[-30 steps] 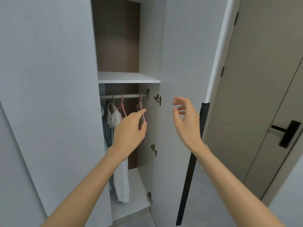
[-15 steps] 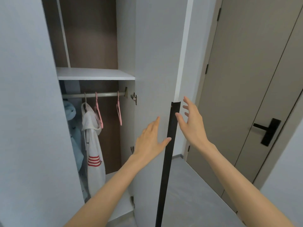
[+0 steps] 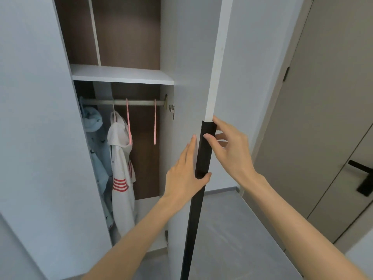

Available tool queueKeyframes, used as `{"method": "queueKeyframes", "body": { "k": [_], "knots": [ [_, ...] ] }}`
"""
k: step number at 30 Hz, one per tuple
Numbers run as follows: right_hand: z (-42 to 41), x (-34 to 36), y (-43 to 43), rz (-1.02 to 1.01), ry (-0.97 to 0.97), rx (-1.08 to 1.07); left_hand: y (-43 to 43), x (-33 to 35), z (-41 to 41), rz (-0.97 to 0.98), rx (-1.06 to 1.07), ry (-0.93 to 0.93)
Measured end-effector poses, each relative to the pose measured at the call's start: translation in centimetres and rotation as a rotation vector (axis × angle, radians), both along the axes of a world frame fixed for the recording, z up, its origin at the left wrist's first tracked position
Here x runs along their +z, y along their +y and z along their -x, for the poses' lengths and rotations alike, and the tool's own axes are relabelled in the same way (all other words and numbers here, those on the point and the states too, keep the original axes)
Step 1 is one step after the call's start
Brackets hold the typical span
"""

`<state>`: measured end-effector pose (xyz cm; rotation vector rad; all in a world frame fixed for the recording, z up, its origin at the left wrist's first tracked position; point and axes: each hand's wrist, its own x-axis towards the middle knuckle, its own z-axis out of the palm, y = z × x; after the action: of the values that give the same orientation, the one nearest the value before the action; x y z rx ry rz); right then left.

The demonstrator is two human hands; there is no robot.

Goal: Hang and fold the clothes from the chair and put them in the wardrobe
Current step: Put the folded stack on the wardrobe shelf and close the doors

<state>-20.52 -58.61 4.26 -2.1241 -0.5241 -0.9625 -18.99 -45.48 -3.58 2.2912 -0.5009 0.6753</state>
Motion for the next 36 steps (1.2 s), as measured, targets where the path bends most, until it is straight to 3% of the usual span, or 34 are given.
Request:
{"method": "queueKeyframes", "body": {
  "k": [16, 23, 27, 31, 36],
  "knots": [
    [-5.1, -1.3, 15.4, -0.017, -0.191, 0.25, 15.2, -2.6, -0.3, 0.162, 0.16, -0.007],
    [-10.5, -2.0, 26.0, -0.098, -0.105, 0.365, 25.1, -3.2, -5.0, 0.302, 0.243, 0.001],
    [-14.2, -2.1, 31.0, -0.105, -0.103, 0.327, 29.9, -2.2, -8.6, 0.252, 0.254, 0.085],
    [-17.2, -2.3, 33.9, -0.174, -0.052, 0.351, 33.7, -1.6, -12.0, 0.047, 0.261, 0.141],
    [-20.4, -2.0, 36.8, -0.24, 0.008, 0.321, 36.8, -1.9, -16.5, -0.011, 0.409, -0.098]
  ]
}}
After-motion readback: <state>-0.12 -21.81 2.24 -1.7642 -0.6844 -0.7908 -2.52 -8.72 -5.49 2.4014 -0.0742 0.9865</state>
